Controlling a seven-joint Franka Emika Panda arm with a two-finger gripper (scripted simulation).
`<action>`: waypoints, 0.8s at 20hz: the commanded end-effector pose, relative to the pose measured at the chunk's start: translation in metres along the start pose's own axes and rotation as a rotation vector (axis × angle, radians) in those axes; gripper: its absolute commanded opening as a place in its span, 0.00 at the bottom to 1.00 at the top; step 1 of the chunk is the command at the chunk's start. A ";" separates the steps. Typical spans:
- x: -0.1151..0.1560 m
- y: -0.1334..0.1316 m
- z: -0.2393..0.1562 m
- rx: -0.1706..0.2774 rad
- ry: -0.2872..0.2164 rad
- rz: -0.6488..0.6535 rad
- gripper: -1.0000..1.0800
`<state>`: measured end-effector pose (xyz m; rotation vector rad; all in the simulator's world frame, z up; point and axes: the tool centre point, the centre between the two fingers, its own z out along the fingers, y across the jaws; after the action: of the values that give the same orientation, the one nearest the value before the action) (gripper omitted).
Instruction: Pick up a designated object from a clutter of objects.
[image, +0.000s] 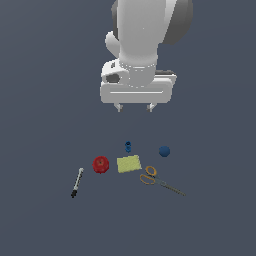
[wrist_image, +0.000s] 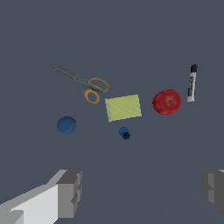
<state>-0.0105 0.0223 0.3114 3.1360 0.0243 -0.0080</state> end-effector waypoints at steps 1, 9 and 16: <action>0.000 0.000 0.000 0.000 0.000 0.000 0.96; -0.003 0.008 0.012 -0.022 -0.024 -0.017 0.96; 0.000 0.007 0.014 -0.022 -0.024 -0.027 0.96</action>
<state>-0.0119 0.0142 0.2985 3.1130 0.0583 -0.0443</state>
